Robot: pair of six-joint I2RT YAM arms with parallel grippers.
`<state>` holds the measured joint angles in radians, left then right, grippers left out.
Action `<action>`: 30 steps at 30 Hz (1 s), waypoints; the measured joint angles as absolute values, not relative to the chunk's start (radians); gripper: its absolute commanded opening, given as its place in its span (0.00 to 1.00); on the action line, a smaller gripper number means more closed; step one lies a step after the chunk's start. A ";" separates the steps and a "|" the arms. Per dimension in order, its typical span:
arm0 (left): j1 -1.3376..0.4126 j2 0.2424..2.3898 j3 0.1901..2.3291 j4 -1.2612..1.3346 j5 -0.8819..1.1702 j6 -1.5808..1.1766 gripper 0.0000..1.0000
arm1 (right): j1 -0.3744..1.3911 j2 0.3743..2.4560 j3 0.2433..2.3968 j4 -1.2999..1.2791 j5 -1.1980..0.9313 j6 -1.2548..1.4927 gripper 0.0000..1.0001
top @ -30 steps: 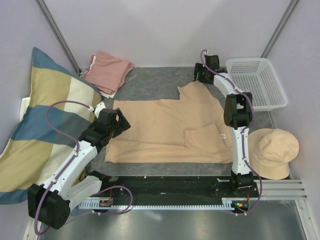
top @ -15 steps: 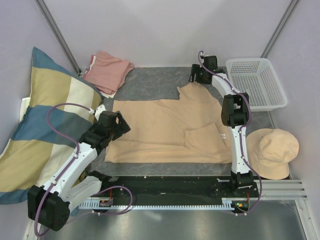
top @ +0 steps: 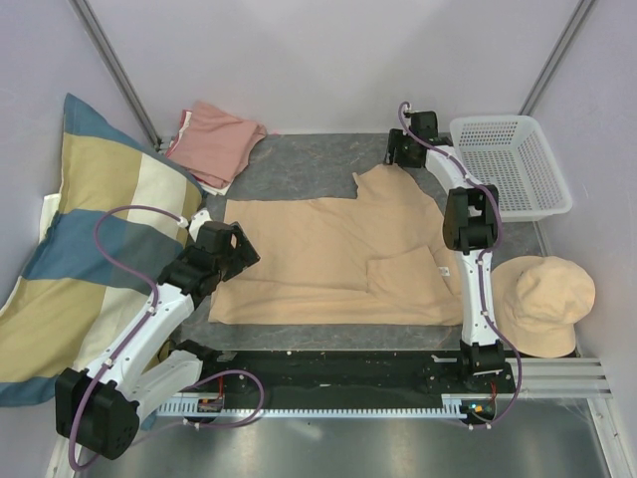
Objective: Fold and stack the t-shirts
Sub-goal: Grap the side of the flattened tshirt furthest away from the robot with both arms
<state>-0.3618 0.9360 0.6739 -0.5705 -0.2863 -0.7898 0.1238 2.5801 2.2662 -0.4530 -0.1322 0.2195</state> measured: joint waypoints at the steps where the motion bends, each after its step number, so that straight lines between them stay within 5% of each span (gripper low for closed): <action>1: -0.361 0.936 0.674 -0.570 -0.286 -0.790 1.00 | 0.122 2.582 2.268 -0.454 -0.132 0.220 0.56; 10: -0.361 0.936 0.674 -0.574 -0.286 -0.790 1.00 | 0.092 2.598 2.282 -0.462 -0.155 0.231 0.18; 15: -0.362 0.936 0.674 -0.575 -0.287 -0.790 1.00 | 0.082 2.601 2.283 -0.464 -0.168 0.239 0.13; 16: -0.361 0.936 0.674 -0.575 -0.287 -0.790 1.00 | 0.081 2.601 2.283 -0.464 -0.170 0.239 0.00; 30: -0.361 0.995 0.694 -0.572 -0.314 -0.765 1.00 | 0.082 2.604 2.276 -0.447 -0.203 0.258 0.00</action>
